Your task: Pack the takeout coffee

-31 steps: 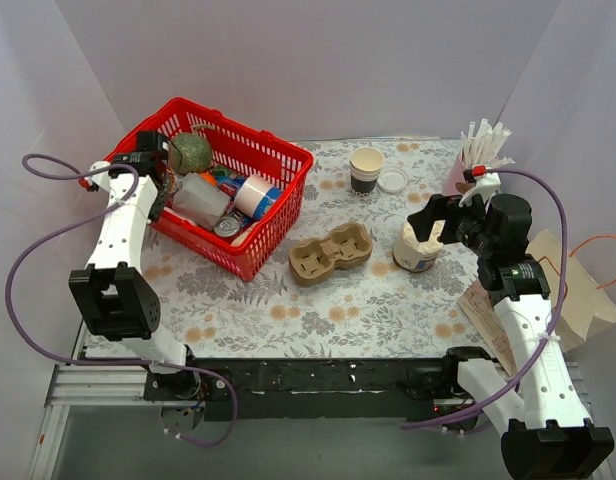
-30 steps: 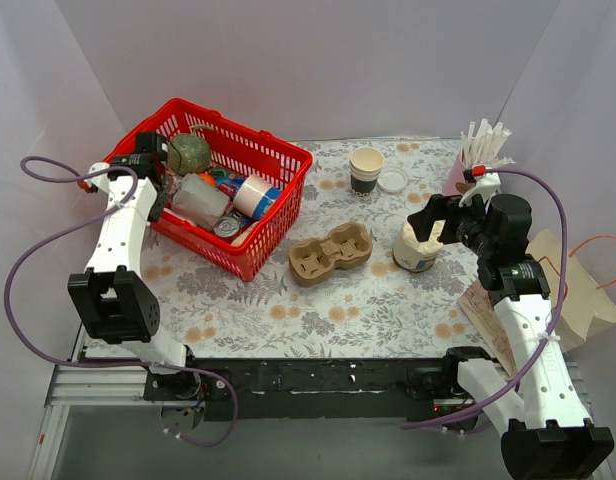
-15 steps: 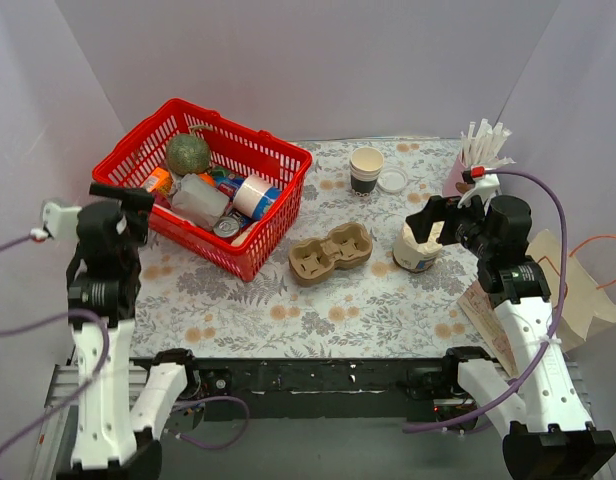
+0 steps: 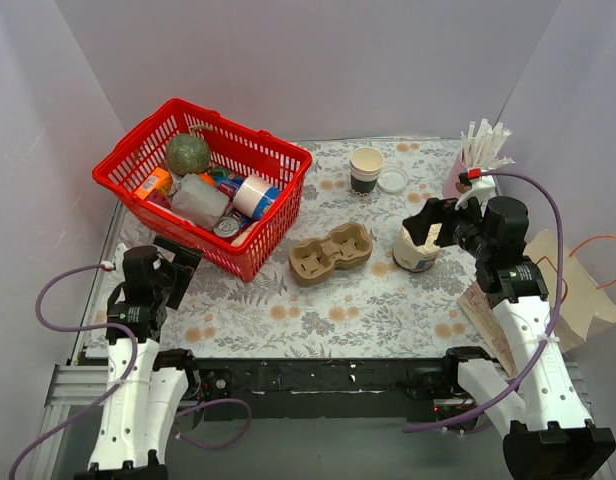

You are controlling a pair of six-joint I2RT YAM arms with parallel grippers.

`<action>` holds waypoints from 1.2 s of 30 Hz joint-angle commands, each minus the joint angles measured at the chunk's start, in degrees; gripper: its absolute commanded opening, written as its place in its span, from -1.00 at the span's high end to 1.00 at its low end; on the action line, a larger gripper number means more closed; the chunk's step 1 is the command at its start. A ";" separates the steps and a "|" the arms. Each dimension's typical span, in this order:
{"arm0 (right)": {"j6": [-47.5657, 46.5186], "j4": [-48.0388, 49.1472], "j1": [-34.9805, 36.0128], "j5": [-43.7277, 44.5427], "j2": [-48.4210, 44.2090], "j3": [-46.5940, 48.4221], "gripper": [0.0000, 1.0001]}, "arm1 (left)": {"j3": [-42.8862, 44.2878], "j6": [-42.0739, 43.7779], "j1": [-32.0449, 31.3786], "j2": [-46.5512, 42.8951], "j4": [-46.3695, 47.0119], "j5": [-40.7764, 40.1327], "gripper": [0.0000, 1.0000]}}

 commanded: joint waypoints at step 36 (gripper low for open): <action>-0.97 -0.36 0.22 5.26 5.44 1.81 -0.96 | 22.22 6.65 -1.77 60.50 50.56 7.56 -0.96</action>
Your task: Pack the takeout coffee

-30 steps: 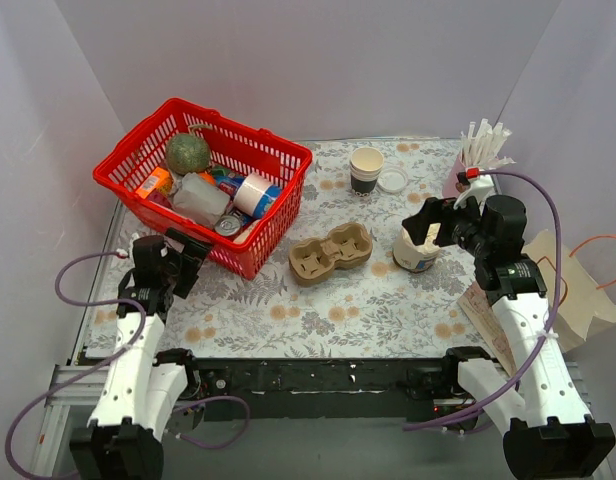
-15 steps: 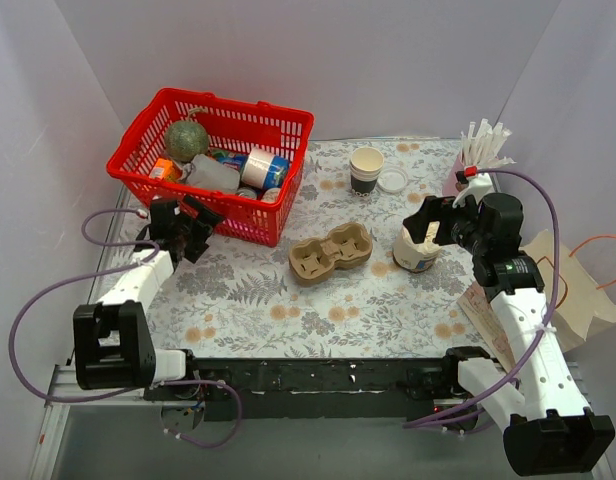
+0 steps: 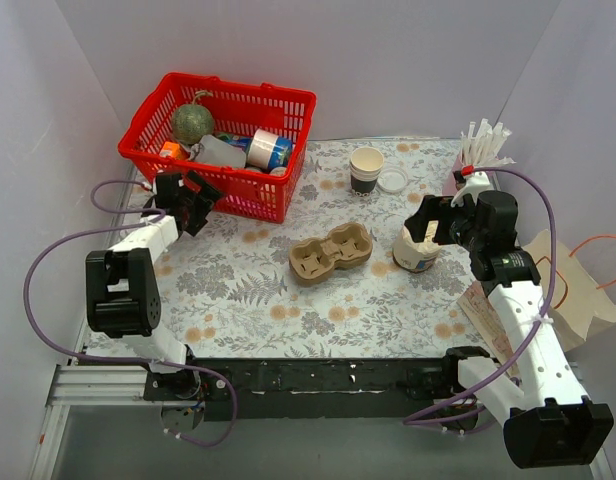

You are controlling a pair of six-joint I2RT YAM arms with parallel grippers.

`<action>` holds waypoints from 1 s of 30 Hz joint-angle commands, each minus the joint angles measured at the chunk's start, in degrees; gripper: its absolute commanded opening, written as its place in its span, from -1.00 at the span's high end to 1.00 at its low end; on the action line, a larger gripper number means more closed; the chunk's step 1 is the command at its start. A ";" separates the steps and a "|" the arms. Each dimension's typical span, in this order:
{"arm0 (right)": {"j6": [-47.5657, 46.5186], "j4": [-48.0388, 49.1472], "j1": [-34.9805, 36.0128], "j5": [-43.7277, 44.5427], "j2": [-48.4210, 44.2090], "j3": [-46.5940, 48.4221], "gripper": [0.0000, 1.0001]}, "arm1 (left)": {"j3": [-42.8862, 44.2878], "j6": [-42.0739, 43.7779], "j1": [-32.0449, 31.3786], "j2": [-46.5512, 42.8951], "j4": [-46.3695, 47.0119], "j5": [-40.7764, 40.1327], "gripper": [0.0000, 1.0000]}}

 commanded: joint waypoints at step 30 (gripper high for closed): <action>-6.03 0.96 11.91 -12.38 1.01 0.49 -0.96 | -10.99 -11.13 -24.64 -21.65 -3.82 -1.88 -0.96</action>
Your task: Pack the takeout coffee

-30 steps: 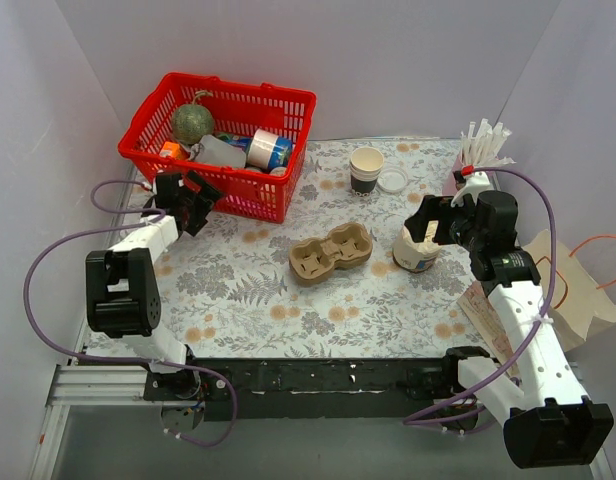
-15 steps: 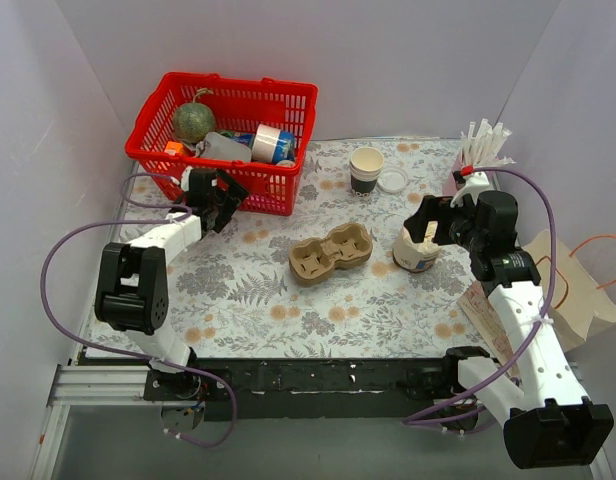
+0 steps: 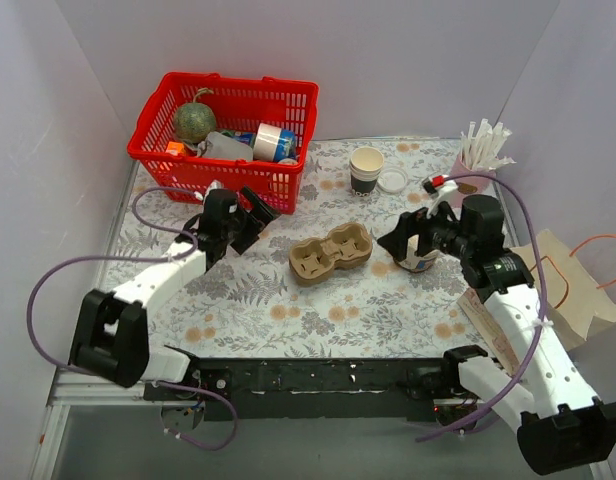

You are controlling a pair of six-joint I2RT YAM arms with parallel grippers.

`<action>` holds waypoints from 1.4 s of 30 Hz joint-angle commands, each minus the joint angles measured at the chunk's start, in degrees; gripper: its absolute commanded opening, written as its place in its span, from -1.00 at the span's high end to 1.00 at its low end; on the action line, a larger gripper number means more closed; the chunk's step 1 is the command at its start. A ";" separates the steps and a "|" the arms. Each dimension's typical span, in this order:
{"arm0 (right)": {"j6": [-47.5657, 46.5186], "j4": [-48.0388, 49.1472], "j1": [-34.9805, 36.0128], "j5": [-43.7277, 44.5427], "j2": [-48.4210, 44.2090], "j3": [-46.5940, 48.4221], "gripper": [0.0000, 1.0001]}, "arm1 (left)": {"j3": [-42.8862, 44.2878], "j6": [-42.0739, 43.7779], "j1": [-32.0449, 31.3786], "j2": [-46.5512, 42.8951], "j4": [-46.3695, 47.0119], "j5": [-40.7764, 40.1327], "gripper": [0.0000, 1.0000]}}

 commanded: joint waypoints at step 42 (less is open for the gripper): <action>-1.32 -2.73 12.59 12.36 11.79 2.87 -0.96 | -9.55 -9.57 -15.08 -5.20 9.20 8.59 -0.64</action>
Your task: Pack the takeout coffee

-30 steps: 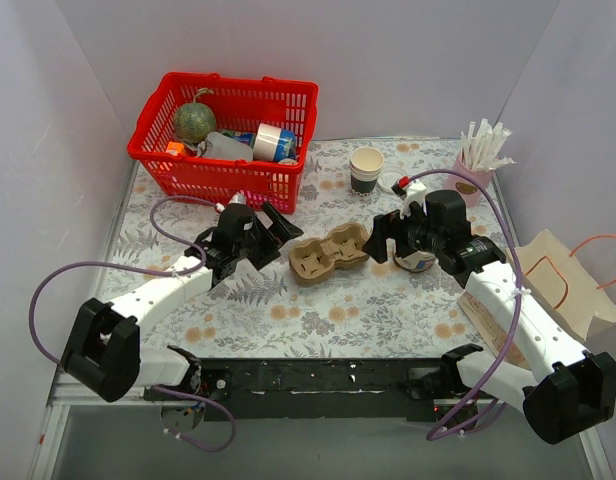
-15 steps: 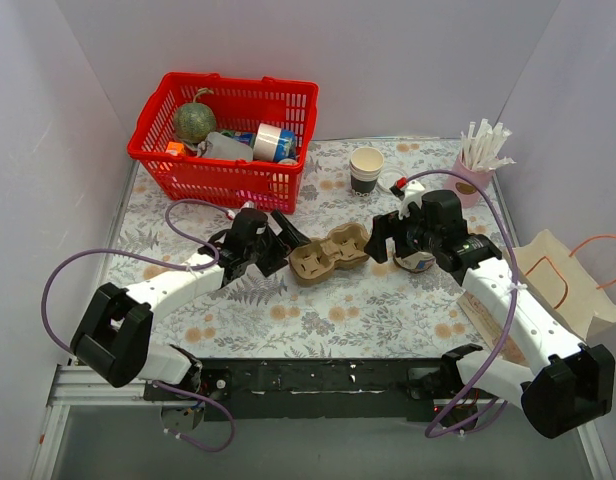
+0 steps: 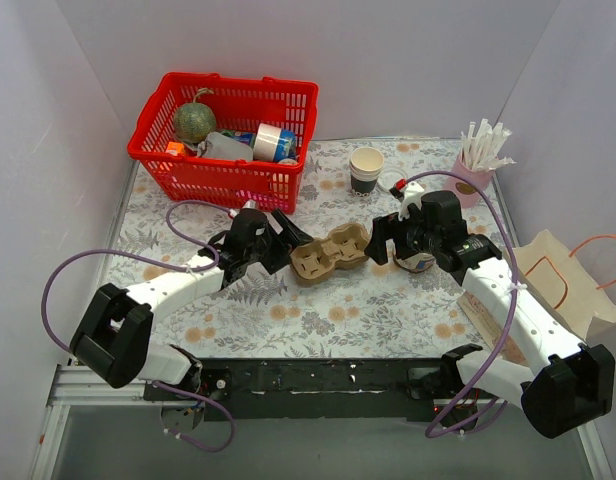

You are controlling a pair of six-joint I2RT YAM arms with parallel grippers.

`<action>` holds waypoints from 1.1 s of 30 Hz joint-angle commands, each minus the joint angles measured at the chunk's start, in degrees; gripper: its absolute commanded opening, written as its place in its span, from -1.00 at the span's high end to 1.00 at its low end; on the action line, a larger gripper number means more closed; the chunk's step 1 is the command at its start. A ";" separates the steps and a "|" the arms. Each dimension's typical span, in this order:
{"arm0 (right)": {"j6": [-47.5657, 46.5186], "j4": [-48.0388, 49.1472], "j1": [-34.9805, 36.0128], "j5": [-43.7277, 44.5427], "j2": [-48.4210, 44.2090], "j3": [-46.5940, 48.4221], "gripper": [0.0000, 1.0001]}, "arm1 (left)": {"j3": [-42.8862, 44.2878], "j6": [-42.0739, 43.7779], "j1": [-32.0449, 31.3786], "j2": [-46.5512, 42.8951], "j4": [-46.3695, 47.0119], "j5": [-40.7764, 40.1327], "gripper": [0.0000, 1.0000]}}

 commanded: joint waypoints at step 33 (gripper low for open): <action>-0.99 0.48 0.05 1.81 -2.43 1.31 -0.96 | 3.08 2.40 -2.87 -7.78 -1.76 -3.23 1.00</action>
